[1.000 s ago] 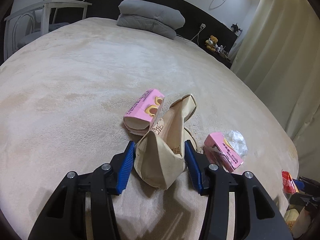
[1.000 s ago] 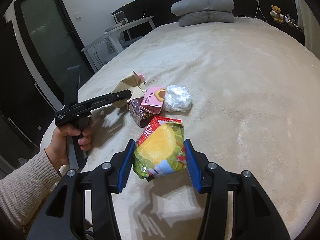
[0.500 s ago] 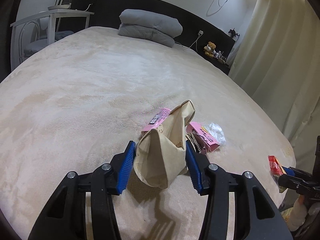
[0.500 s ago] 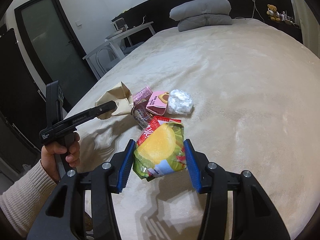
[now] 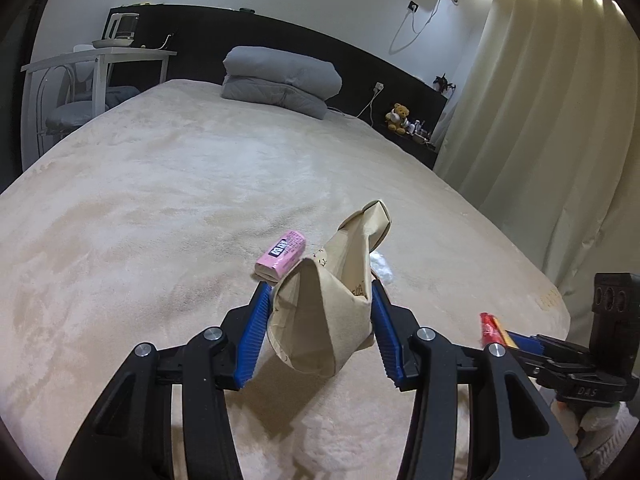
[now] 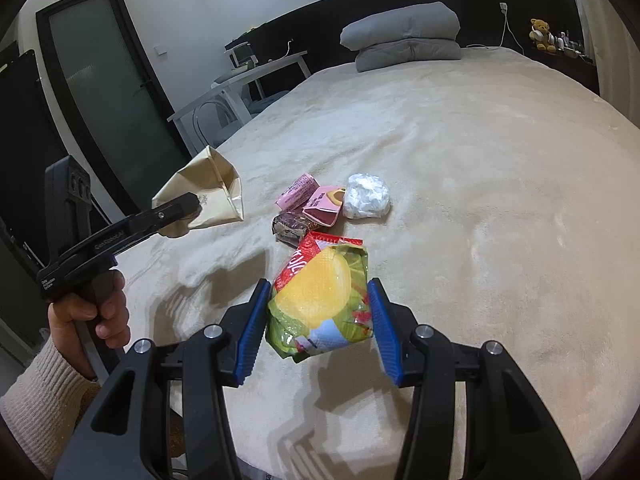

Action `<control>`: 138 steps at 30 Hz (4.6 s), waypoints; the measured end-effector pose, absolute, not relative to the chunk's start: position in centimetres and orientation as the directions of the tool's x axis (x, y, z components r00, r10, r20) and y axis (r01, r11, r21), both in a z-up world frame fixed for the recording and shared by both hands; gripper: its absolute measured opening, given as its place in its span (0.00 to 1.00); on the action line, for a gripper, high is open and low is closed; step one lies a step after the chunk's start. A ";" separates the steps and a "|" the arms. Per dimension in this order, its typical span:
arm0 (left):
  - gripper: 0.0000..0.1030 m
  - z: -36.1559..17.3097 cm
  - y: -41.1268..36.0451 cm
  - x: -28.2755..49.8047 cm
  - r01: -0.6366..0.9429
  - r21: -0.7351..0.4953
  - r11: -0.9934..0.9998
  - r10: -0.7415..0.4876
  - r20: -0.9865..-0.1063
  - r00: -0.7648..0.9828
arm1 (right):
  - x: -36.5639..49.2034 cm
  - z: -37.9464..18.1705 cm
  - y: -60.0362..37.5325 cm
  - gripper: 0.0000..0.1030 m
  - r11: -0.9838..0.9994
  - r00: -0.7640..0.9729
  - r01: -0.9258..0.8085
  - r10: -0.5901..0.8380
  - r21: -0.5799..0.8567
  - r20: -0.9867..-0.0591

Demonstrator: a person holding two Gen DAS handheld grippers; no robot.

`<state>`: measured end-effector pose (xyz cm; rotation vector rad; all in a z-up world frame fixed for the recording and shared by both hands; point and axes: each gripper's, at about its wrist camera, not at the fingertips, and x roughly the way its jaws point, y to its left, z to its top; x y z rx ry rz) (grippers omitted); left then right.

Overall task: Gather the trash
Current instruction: 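Carry the paper bag and snack wrapper with both grippers down to the bin, then open both grippers over the bin, dropping the paper bag and wrapper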

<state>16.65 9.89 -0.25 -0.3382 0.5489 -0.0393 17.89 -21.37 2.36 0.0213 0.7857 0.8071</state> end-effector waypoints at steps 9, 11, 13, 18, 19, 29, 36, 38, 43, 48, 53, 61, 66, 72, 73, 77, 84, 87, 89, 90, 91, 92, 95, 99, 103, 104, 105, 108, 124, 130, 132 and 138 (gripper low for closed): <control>0.46 1.2 6.6 10.4 0.003 -0.369 0.929 -0.175 -0.434 0.884 | 14.4 2.4 -23.0 0.48 0.713 0.452 -0.628 0.661 0.312 -0.599; 0.46 1.3 6.0 8.9 0.013 -0.383 0.924 -0.186 -0.420 0.888 | 13.4 2.4 -23.4 0.48 0.712 0.452 -0.624 0.665 0.322 -0.595; 0.46 1.3 5.4 7.4 0.018 -0.392 0.920 -0.192 -0.408 0.893 | 12.3 2.3 -23.7 0.48 0.708 0.448 -0.628 0.668 0.322 -0.594; 0.46 1.1 3.9 3.9 0.029 -0.401 0.916 -0.199 -0.391 0.899 | 9.3 2.4 -24.3 0.48 0.693 0.445 -0.646 0.682 0.319 -0.581; 0.46 1.1 3.6 3.3 0.030 -0.402 0.915 -0.200 -0.389 0.899 | 8.7 2.4 -24.5 0.48 0.690 0.444 -0.650 0.684 0.318 -0.578; 0.46 -0.3 1.4 -2.4 0.019 -0.409 0.913 -0.196 -0.396 0.897 | 3.3 1.7 -26.1 0.48 0.676 0.440 -0.665 0.698 0.317 -0.565; 0.47 -0.9 1.1 -5.8 0.010 -0.410 0.912 -0.189 -0.399 0.897 | 0.7 1.3 -26.7 0.48 0.673 0.438 -0.673 0.697 0.308 -0.568; 0.47 -1.2 1.1 -6.6 0.007 -0.422 0.907 -0.193 -0.400 0.896 | 0.2 1.1 -26.8 0.48 0.674 0.437 -0.672 0.695 0.306 -0.571; 0.47 -2.4 0.4 -7.5 0.002 -0.428 0.904 -0.207 -0.432 0.878 | -0.7 0.3 -27.0 0.48 0.668 0.416 -0.675 0.695 0.313 -0.587; 0.47 -4.3 -0.3 -6.8 -0.012 -0.426 0.904 -0.226 -0.503 0.835 | -1.3 -1.2 -26.6 0.48 0.665 0.379 -0.683 0.677 0.302 -0.631; 0.47 -6.8 -0.9 -6.2 -0.059 -0.404 0.913 -0.218 -0.605 0.766 | -1.4 -2.8 -26.0 0.48 0.666 0.336 -0.685 0.648 0.295 -0.683; 0.47 -9.7 -1.7 -4.9 -0.087 -0.379 0.921 -0.232 -0.715 0.660 | -0.9 -5.9 -25.0 0.48 0.687 0.256 -0.660 0.586 0.304 -0.769; 0.47 -11.7 -2.2 -3.4 -0.119 -0.334 0.935 -0.211 -0.794 0.570 | -0.1 -7.7 -24.8 0.48 0.706 0.206 -0.639 0.540 0.306 -0.816; 0.47 -14.4 -2.5 -1.8 -0.141 -0.340 0.930 -0.240 -0.852 0.466 | 0.5 -9.8 -24.5 0.48 0.721 0.146 -0.622 0.491 0.307 -0.859; 0.47 -14.8 -2.6 -1.5 -0.142 -0.343 0.929 -0.247 -0.857 0.451 | 0.6 -10.0 -24.4 0.48 0.724 0.138 -0.618 0.485 0.308 -0.863; 0.47 -16.2 -2.9 -0.9 -0.156 -0.332 0.930 -0.250 -0.885 0.391 | 1.0 -11.2 -24.2 0.48 0.738 0.103 -0.599 0.455 0.310 -0.884; 0.47 -18.3 -3.0 -0.4 -0.180 -0.324 0.929 -0.258 -0.915 0.311 | 1.1 -12.8 -23.5 0.48 0.756 0.053 -0.579 0.409 0.306 -0.911; 0.47 -18.8 -3.1 -0.1 -0.186 -0.323 0.928 -0.262 -0.921 0.289 | 1.2 -13.4 -23.4 0.48 0.759 0.032 -0.575 0.392 0.304 -0.919; 0.47 -19.2 -3.1 0.0 -0.195 -0.315 0.929 -0.258 -0.928 0.270 | 1.3 -13.8 -23.3 0.48 0.762 0.019 -0.572 0.383 0.304 -0.924; 0.47 -19.3 -3.1 0.0 -0.198 -0.317 0.927 -0.261 -0.929 0.263 | 1.3 -14.0 -23.2 0.48 0.763 0.013 -0.571 0.377 0.303 -0.926; 0.47 -19.5 -3.1 0.0 -0.200 -0.318 0.927 -0.264 -0.930 0.256 | 1.2 -14.2 -23.3 0.48 0.765 0.007 -0.568 0.374 0.304 -0.927; 0.47 -19.5 -3.1 0.1 -0.203 -0.313 0.928 -0.260 -0.933 0.247 | 1.2 -14.3 -23.3 0.48 0.766 0.002 -0.566 0.370 0.304 -0.929; 0.47 -20.0 -2.9 0.2 -0.212 -0.314 0.925 -0.266 -0.937 0.227 | 1.2 -14.9 -23.2 0.48 0.771 -0.010 -0.560 0.361 0.304 -0.933; 0.47 -20.3 -2.8 0.2 -0.212 -0.312 0.926 -0.268 -0.939 0.214 | 1.3 -15.3 -22.9 0.48 0.776 -0.023 -0.552 0.350 0.304 -0.936; 0.47 -20.5 -2.9 0.1 -0.212 -0.308 0.927 -0.267 -0.942 0.204 | 1.3 -15.5 -22.6 0.48 0.778 -0.032 -0.550 0.346 0.305 -0.938; 0.47 -20.5 -2.9 0.1 -0.213 -0.306 0.928 -0.265 -0.943 0.201 | 1.3 -15.5 -22.5 0.48 0.778 -0.033 -0.549 0.345 0.305 -0.938; 0.47 -20.5 -2.9 0.1 -0.214 -0.305 0.928 -0.264 -0.944 0.200 | 1.3 -15.6 -22.5 0.48 0.779 -0.034 -0.547 0.345 0.306 -0.938; 0.47 -20.6 -2.9 0.1 -0.215 -0.300 0.929 -0.260 -0.945 0.197 | 1.5 -15.7 -22.6 0.48 0.786 -0.035 -0.536 0.345 0.309 -0.938; 0.54 -20.1 -2.8 0.0 -0.211 -0.285 0.935 -0.243 -0.948 0.204 | 2.5 -15.2 -23.1 0.60 0.793 -0.035 -0.506 0.374 0.339 -0.927; 0.54 -19.0 -2.6 -0.1 -0.194 -0.298 0.935 -0.243 -0.934 0.261 | 2.4 -14.0 -23.6 0.60 0.780 -0.005 -0.522 0.402 0.345 -0.916; 0.54 -18.4 -2.6 -0.2 -0.181 -0.303 0.936 -0.244 -0.926 0.288 | 2.3 -13.4 -23.9 0.60 0.774 0.015 -0.530 0.415 0.345 -0.910; 0.54 -16.5 -2.6 -0.4 -0.139 -0.319 0.938 -0.248 -0.893 0.376 | 1.9 -11.4 -25.0 0.60 0.755 0.088 -0.554 0.473 0.352 -0.877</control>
